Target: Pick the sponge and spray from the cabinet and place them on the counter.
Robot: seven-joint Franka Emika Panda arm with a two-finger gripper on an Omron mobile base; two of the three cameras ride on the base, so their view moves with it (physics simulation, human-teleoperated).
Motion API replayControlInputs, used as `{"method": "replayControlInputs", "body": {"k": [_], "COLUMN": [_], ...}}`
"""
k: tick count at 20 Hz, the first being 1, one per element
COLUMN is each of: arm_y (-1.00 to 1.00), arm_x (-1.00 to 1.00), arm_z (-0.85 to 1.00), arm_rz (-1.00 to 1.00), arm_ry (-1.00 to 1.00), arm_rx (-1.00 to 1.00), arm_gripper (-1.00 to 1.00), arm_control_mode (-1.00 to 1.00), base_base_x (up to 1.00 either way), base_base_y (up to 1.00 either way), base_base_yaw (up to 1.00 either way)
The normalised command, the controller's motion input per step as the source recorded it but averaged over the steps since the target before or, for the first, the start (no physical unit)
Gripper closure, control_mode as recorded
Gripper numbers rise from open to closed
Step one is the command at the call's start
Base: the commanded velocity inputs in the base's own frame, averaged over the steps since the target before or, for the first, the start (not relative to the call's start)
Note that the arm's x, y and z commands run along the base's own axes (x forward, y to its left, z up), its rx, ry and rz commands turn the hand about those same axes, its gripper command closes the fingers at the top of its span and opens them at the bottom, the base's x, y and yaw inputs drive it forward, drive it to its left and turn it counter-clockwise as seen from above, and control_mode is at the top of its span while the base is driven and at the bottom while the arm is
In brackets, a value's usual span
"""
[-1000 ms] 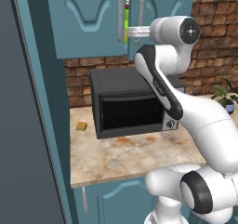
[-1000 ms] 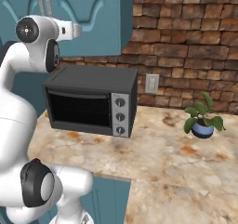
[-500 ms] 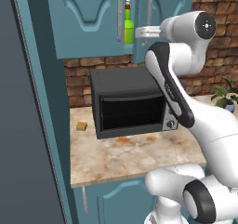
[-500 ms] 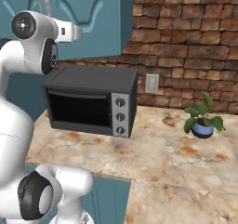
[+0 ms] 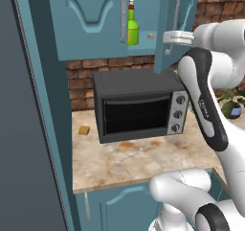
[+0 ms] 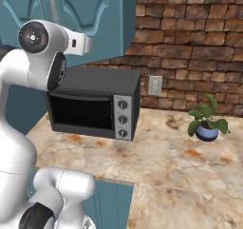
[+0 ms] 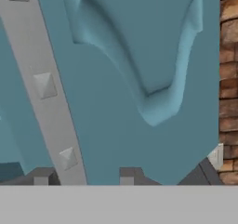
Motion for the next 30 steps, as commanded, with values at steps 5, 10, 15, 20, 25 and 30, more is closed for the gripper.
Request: {"method": "replayControlInputs", "body": {"k": [5,10,15,20,25,30], "arm_y": [-0.96,-0.51,-0.18,-0.07,-0.26,-0.08], "arm_x": [-0.44,-0.06,0.0,0.0,0.0,0.0], "arm_z": [0.0,0.0,-0.06,-0.14,-0.13,-0.17], "arm_rz": [0.03,0.04,0.04,0.01,0.02,0.03], "arm_ry": [0.0,0.0,0.01,0.04,0.02,0.01], "arm_rx": [0.15,0.12,0.06,0.03,0.06,0.03], "arm_gripper": [1.0,1.0,1.0,1.0,1.0,-1.0], "arm_control_mode": [-1.0,-1.0,-1.0,-1.0,-1.0,-1.0], "base_base_x": [0.0,0.0,0.0,0.0,0.0,0.0], "base_base_y": [0.0,0.0,0.0,0.0,0.0,0.0], "base_base_yaw": [0.0,0.0,0.0,0.0,0.0,0.0]}}
